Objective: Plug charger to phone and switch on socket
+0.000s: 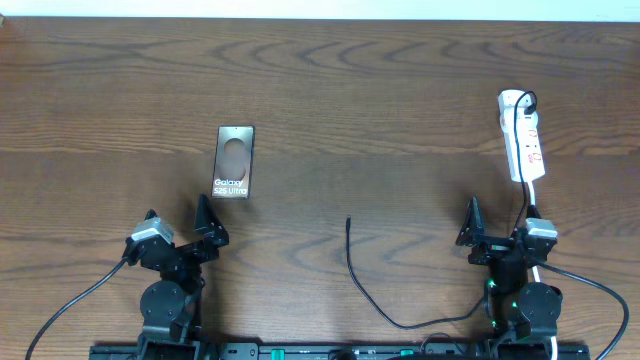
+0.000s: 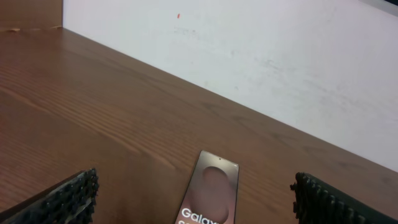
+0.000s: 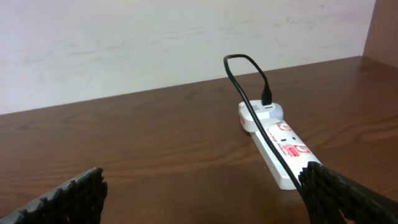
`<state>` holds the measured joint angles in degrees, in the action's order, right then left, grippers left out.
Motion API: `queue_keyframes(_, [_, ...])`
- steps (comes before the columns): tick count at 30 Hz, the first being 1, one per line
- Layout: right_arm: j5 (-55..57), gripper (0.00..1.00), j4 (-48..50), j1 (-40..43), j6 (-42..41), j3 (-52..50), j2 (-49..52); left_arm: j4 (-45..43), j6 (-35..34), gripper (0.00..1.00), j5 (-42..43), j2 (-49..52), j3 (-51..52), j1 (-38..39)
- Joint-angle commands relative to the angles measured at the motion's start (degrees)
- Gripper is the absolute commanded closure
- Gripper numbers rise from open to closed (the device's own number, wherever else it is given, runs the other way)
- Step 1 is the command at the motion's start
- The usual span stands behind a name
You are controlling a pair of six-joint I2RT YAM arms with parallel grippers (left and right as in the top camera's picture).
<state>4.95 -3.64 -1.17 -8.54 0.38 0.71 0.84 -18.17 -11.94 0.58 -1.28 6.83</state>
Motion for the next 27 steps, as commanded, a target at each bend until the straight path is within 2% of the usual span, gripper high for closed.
queue_keyframes(1, [0.7,0.01,-0.2,-0.4,0.5,-0.1,-0.3,2.1,0.1,0.02,-0.8,-0.2,1.0,-0.3])
queue_keyframes(9, [0.7,0.01,-0.2,-0.4,0.5,-0.1,-0.3,1.9,0.5,0.02,-0.7,-0.2,1.0,-0.3])
queue_keyframes(18, [0.7,0.01,-0.2,-0.4,0.5,-0.1,-0.3,2.1,6.6,0.02,-0.8,1.6,-3.7,-0.3])
queue_keyframes(22, [0.7,0.01,-0.2,-0.4,0.5,-0.1,-0.3,2.2,6.6,0.02,-0.7,7.2,-8.1,-0.3])
queue_keyframes(27, [0.7,0.01,-0.2,-0.4,0.5,-0.1,-0.3,2.2,8.8,0.02,-0.7,20.3,-18.1,-0.3])
